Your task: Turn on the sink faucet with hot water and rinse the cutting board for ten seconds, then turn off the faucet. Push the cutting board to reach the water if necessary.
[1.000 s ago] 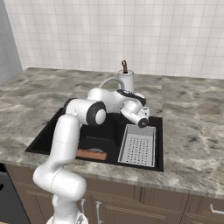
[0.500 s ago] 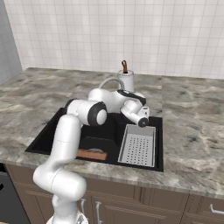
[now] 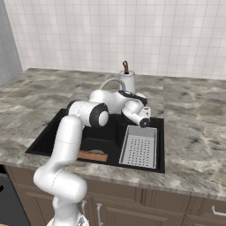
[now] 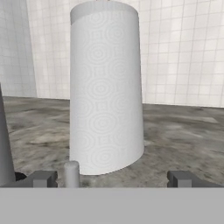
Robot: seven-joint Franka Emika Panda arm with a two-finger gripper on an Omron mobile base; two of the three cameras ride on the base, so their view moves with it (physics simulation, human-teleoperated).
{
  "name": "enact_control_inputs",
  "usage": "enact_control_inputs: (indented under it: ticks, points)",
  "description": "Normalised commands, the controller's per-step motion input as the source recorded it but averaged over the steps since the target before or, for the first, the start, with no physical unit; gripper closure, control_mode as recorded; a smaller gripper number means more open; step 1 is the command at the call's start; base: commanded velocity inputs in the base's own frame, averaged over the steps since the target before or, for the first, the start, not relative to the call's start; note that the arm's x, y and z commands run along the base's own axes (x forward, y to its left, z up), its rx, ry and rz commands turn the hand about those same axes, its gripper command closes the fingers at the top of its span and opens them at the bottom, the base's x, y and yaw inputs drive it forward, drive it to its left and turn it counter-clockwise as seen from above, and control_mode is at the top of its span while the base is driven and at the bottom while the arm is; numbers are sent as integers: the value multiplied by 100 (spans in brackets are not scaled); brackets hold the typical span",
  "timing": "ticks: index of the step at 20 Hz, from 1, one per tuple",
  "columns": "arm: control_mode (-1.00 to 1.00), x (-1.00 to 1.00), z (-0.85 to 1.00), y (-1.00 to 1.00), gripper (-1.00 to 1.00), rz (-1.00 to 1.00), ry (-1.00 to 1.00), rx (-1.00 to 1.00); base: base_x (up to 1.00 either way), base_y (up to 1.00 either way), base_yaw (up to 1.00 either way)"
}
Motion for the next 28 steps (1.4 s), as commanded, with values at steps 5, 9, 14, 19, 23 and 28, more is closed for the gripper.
enact_control_inputs:
  ticks: [5, 9, 14, 19, 23, 28]
  points:
    - [-100, 6, 0, 0, -100, 0, 0, 0, 0, 0, 0]
    - [-100, 0, 0, 0, -100, 0, 0, 0, 0, 0, 0]
    - [-100, 0, 0, 0, -100, 0, 0, 0, 0, 0, 0]
    - [-100, 0, 0, 0, -100, 0, 0, 0, 0, 0, 0]
    - [-100, 0, 0, 0, -100, 0, 0, 0, 0, 0, 0]
    - [-100, 0, 0, -1, 100, 0, 0, 0, 0, 0, 0]
